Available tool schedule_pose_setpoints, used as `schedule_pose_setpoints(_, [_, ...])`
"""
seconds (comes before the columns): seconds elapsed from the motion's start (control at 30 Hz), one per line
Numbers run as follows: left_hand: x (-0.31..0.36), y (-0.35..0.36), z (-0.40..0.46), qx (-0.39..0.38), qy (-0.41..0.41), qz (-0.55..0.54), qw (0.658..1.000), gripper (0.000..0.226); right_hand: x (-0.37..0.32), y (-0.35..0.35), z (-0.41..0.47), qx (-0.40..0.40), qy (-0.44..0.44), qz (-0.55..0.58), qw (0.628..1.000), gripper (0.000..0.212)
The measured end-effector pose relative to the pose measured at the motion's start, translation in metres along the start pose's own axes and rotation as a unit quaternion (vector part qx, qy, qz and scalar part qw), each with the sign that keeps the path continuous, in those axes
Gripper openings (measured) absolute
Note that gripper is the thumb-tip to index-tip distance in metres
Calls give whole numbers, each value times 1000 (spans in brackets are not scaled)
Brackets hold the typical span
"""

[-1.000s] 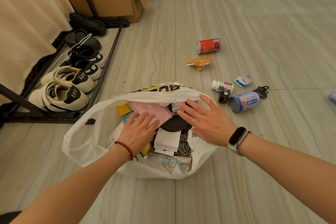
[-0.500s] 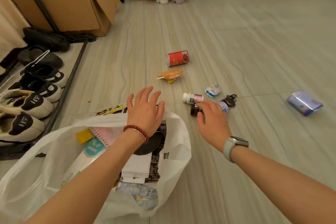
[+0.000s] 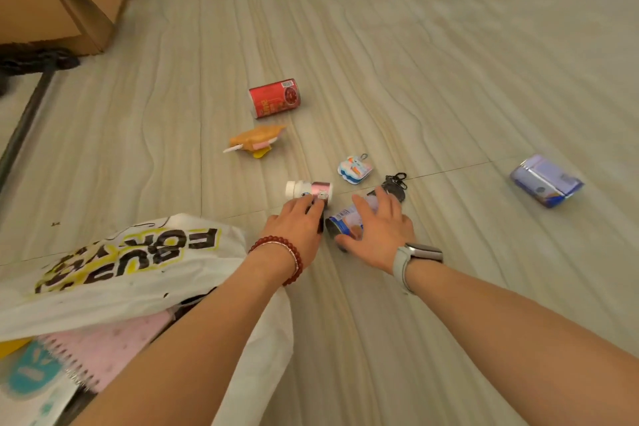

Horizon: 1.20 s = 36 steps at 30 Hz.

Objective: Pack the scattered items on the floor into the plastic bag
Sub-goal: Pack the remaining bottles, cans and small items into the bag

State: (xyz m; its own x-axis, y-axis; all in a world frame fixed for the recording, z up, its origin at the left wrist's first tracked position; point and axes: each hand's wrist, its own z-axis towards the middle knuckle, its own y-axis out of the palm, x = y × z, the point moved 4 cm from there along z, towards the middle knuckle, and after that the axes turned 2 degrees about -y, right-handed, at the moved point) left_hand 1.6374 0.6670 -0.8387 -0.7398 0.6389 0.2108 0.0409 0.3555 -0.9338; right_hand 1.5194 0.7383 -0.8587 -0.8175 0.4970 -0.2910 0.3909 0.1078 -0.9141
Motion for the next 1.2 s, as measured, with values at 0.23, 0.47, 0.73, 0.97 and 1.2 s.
schedule_pose_setpoints(0.23, [-7, 34, 27, -35, -19, 2, 999, 61, 12, 21, -16, 80, -41, 13, 996, 65])
schedule_pose_setpoints(0.47, [2, 45, 7, -78, -49, -12, 996, 45, 9, 33, -45, 57, -44, 15, 997, 66])
schedule_pose_setpoints(0.73, [-12, -47, -81, 75, 20, 44, 996, 52, -13, 37, -82, -19, -39, 39, 998, 64])
schedule_pose_setpoints(0.97, [-82, -67, -202, 193, -48, -95, 975, 63, -43, 25, -111, -39, 53, 183, 981, 62])
schedule_pose_setpoints(1.2, [-159, -32, -262, 132, -176, -53, 974, 66, -113, -48, -143, 173, -114, 324, 923, 57])
